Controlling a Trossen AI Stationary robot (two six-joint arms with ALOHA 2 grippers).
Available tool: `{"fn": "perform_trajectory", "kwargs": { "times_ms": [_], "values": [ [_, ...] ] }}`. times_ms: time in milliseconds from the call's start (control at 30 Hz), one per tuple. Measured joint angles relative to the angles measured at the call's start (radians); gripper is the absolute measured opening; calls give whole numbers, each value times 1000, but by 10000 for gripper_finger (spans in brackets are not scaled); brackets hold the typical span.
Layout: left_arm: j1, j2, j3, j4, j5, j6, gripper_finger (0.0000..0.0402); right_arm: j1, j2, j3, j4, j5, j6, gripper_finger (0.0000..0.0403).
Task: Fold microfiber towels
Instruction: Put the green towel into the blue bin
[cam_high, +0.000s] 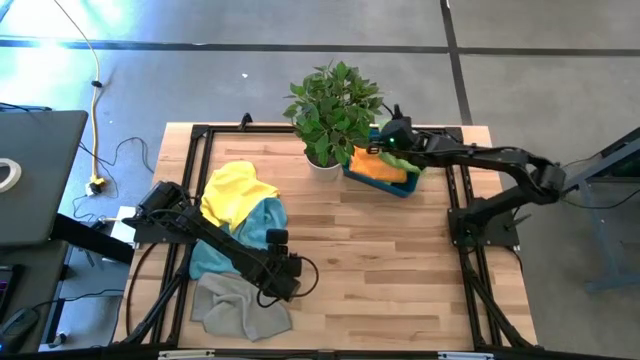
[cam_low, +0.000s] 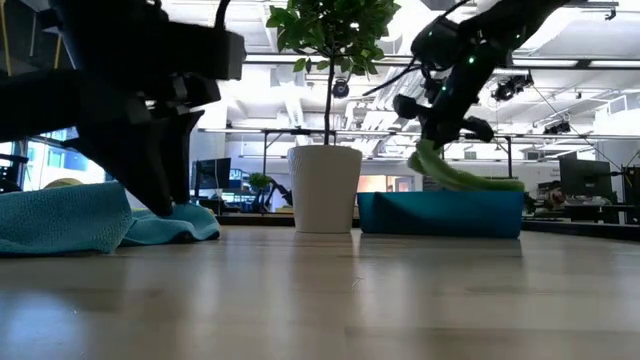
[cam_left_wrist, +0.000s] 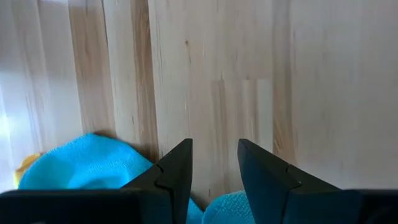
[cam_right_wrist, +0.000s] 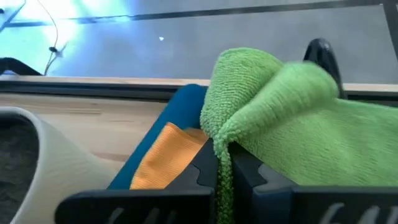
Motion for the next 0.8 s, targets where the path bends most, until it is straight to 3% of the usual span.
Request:
{"fn": "perform_trajectory", "kwargs": {
  "times_ms": [300,600,800],
  "values": [
    [0,0,-8,2,2,-12,119,0,126,-1,6,2,94,0],
    [0,0,-8,2,2,-12,119,0,233,-1,202,-15,76,1],
    [0,0,-8,3,3,-13,119,0,265,-1,232,-13,68,1]
  ]
}}
